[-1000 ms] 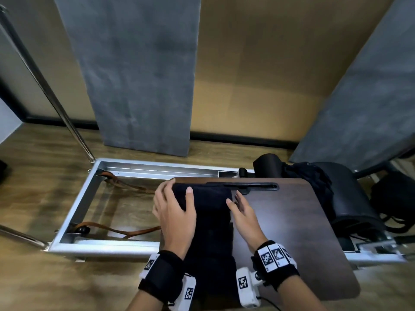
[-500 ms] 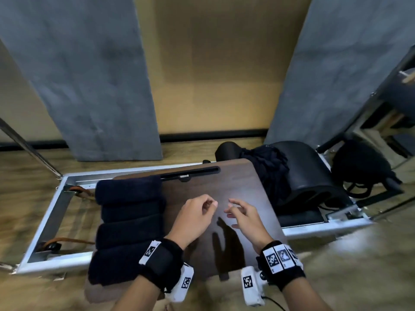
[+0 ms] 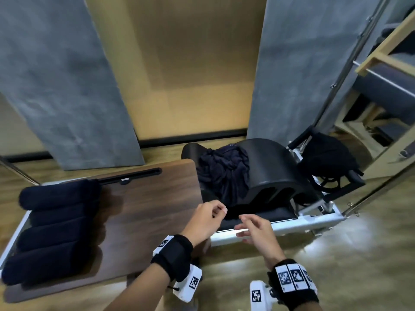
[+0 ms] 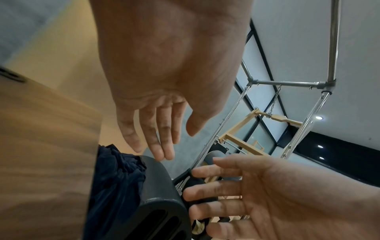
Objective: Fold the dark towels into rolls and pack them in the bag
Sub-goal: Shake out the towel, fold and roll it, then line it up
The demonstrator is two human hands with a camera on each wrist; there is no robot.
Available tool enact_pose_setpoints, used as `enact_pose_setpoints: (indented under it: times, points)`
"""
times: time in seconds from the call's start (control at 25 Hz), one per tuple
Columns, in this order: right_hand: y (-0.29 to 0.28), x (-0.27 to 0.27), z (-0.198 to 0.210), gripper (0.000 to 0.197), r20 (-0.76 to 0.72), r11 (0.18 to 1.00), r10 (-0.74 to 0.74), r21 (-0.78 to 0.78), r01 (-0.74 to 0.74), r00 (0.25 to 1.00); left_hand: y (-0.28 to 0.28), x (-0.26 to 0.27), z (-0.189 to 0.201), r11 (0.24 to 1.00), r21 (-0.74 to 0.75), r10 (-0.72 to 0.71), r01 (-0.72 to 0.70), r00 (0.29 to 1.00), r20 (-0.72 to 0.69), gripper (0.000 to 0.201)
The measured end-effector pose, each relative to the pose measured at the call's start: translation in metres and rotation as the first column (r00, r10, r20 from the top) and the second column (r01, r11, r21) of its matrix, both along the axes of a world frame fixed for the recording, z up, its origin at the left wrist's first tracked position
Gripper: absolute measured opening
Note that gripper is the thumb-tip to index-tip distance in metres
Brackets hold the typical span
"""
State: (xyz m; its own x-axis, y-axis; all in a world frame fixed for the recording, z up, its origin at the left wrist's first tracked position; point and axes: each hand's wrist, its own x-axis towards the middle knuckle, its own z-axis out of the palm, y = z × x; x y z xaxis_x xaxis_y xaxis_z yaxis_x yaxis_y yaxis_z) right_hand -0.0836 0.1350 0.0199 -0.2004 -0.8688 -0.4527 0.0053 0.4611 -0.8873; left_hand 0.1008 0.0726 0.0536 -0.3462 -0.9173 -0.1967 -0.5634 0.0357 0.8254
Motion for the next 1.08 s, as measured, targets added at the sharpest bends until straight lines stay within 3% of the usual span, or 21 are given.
enact_pose_setpoints:
  times: [0.24, 0.48, 0.64, 0.8, 1.08]
  points:
    - [-0.035, -0.054, -0.008, 0.016, 0.001, 1.000, -0.003, 0.012, 0.003, 1.000, -0.037, -0.064, -0.017, 0.999, 0.032, 0.005, -0.004, 1.000, -0.006, 0.019]
    - [-0.132, -0.105, -0.033, 0.016, -0.059, 0.996, 0.044, 0.077, -0.039, 0.997, -0.134, -0.120, -0.063, 0.991, 0.103, 0.079, -0.079, 0.997, 0.004, 0.018]
    - [-0.214, -0.123, -0.047, 0.016, -0.082, 0.980, 0.137, 0.154, -0.123, 0.987, -0.216, -0.132, -0.096, 0.964, 0.199, 0.161, -0.174, 0.984, 0.079, 0.020]
    - [-0.287, -0.132, -0.065, 0.016, -0.104, 0.945, 0.248, 0.243, -0.217, 0.963, -0.289, -0.130, -0.126, 0.901, 0.325, 0.236, -0.286, 0.954, 0.187, 0.035]
    - [-0.362, -0.135, -0.095, 0.014, -0.111, 0.905, 0.337, 0.313, -0.288, 0.935, -0.368, -0.134, -0.158, 0.807, 0.434, 0.351, -0.401, 0.916, 0.194, 0.044]
